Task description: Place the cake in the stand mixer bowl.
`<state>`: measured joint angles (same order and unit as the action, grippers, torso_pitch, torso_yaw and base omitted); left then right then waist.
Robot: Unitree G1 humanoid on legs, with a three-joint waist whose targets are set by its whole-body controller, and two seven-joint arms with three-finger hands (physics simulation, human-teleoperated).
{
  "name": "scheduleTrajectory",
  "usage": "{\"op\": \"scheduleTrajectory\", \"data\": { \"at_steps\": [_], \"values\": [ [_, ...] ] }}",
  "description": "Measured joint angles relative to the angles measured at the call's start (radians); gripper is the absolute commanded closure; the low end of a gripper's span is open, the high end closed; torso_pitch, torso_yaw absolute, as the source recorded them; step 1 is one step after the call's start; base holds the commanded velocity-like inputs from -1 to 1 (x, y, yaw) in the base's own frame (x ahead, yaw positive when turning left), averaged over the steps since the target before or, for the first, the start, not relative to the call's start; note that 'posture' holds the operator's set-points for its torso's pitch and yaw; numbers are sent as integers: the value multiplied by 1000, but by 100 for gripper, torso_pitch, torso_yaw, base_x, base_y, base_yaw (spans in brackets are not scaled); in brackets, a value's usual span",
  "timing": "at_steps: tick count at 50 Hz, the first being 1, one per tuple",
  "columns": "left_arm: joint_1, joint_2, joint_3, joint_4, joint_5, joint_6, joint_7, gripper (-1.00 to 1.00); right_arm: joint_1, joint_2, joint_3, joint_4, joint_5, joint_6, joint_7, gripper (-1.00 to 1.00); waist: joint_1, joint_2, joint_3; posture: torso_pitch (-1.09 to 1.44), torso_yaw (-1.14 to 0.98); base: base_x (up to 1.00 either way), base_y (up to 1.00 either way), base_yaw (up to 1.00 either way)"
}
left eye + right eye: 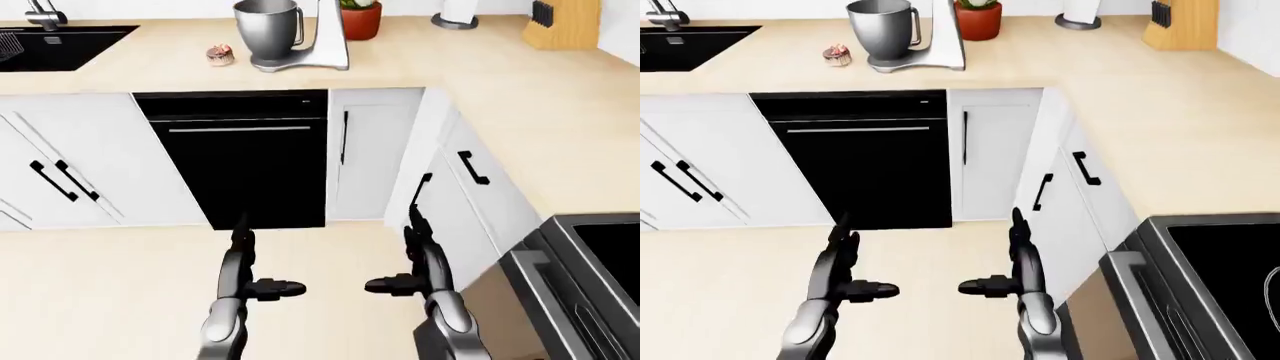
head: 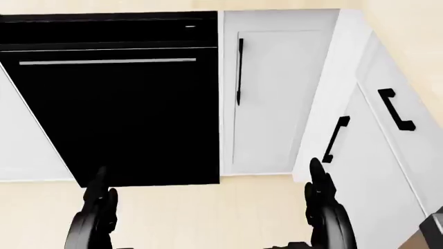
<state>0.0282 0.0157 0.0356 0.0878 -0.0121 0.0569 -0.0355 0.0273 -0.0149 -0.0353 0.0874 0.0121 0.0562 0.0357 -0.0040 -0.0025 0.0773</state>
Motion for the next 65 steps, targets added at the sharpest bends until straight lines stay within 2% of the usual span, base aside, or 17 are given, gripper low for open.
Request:
{"op": "scheduleTrajectory", "data": {
  "at_steps": [1,3,4,5,7,8,15,23,32,41,53,60,62,65],
  "values": [
    [20,9,-7,-65,12,18,2,-100,11,-5,12,-64,-13,31,-3,-95,-3,-4,-6,0,0,0,0,0],
    [25,17,-7,-212,46,31,3,-100,1,-11,22,-215,-48,72,-10,-95,9,-3,-50,0,0,0,0,0],
    [13,15,-3,-233,56,17,3,-100,-14,-8,21,-240,-61,71,-12,-96,10,-7,-41,0,0,0,0,0],
    [13,11,-1,-235,64,2,3,-100,-18,-6,26,-245,-71,67,-11,-96,11,-9,-42,0,0,0,0,0],
    [18,7,-4,-223,74,-7,2,-100,-20,-2,34,-235,-83,66,-6,-96,12,-8,-63,0,0,0,0,0],
    [19,6,-6,-218,77,-1,0,-100,-17,-1,35,-230,-86,69,-3,-96,12,-7,-65,0,0,0,0,0],
    [25,6,0,-200,86,31,-3,-100,0,2,24,-212,-88,94,-3,-96,9,-2,-59,0,0,0,0,0],
    [21,6,1,-244,91,40,-4,-100,2,1,25,-270,-91,90,-5,-96,8,-3,-71,0,0,0,0,0],
    [15,10,15,-345,95,102,-9,-100,-9,-6,11,-369,-110,132,-8,-96,8,-2,-70,0,0,0,0,0],
    [1,14,35,-476,90,187,-16,-100,-29,-15,4,-532,-163,240,7,-96,8,-3,-66,0,0,0,0,0],
    [-11,18,64,-730,84,354,-27,-100,-66,-20,14,-682,-257,338,35,-96,9,-1,-62,0,0,0,0,0],
    [-22,18,69,-748,75,373,-26,-100,-73,-19,10,-695,-301,359,38,-96,10,-1,-63,0,0,0,2,0],
    [-23,18,67,-740,75,382,-25,-100,-74,-19,10,-689,-308,371,40,-95,5,5,-57,0,0,0,18,0],
    [-31,17,58,-750,73,392,-28,-100,-76,-21,2,-685,-319,383,38,-96,-3,26,-52,0,0,0,17,0]
  ]
}}
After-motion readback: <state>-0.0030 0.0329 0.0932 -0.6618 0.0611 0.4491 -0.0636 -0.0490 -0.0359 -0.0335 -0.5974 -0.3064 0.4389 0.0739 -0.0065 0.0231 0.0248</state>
